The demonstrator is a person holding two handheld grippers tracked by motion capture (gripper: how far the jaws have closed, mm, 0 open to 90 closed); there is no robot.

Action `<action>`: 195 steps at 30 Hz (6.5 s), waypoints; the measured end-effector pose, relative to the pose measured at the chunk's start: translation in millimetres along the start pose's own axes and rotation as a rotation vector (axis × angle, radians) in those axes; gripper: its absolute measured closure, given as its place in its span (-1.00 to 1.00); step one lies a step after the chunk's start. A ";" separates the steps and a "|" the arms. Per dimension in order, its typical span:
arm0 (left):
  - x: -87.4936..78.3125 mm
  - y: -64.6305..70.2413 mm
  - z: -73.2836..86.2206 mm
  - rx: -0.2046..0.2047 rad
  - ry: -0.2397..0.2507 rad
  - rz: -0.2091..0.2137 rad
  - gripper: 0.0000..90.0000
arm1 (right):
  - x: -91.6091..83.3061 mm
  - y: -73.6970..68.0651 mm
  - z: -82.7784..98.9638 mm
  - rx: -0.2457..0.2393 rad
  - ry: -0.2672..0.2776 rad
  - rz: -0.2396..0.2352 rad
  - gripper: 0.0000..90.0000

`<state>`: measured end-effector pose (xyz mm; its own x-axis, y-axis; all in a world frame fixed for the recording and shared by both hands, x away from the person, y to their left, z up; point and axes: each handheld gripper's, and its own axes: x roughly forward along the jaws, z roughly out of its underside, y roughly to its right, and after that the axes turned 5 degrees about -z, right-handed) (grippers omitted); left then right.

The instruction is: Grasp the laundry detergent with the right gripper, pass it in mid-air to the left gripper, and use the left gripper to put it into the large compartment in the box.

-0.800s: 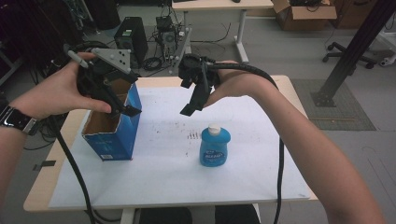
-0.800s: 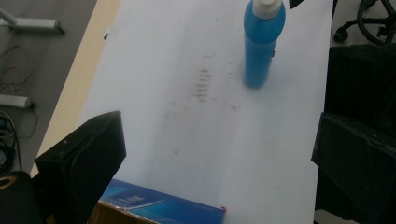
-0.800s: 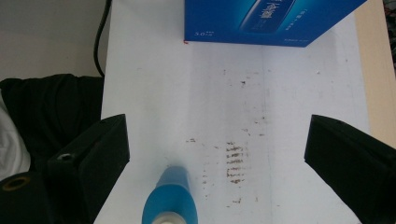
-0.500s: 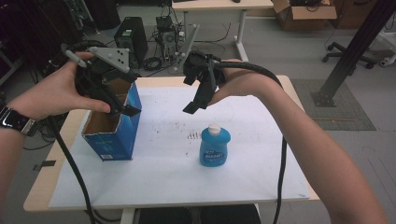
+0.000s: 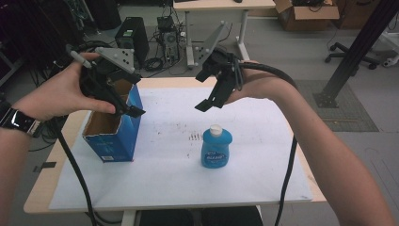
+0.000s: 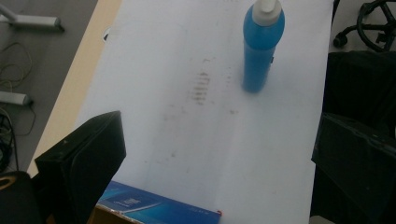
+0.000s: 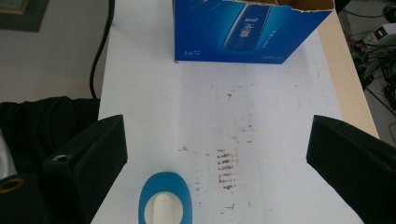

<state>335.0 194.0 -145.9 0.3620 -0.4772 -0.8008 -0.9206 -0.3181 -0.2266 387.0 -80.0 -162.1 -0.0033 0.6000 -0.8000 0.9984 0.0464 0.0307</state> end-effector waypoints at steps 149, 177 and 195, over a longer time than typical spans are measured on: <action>4.1 3.2 -8.3 0.004 0.025 0.042 -0.92 | 134.3 -23.8 203.1 0.197 0.410 -0.112 -0.29; 9.4 2.2 -15.0 0.012 0.018 0.048 -0.92 | 118.9 -23.8 178.6 0.170 0.367 -0.103 -0.07; 10.2 8.0 -30.5 0.043 0.008 0.047 -0.93 | 82.6 -19.5 97.2 0.090 0.328 -0.124 -0.07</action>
<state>335.8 161.6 -139.0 0.3196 -0.4976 -0.8064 -0.9419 -0.2597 -0.2131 372.6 -109.1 -287.0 -0.1281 0.8194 -0.5588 0.9901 0.0733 -0.1195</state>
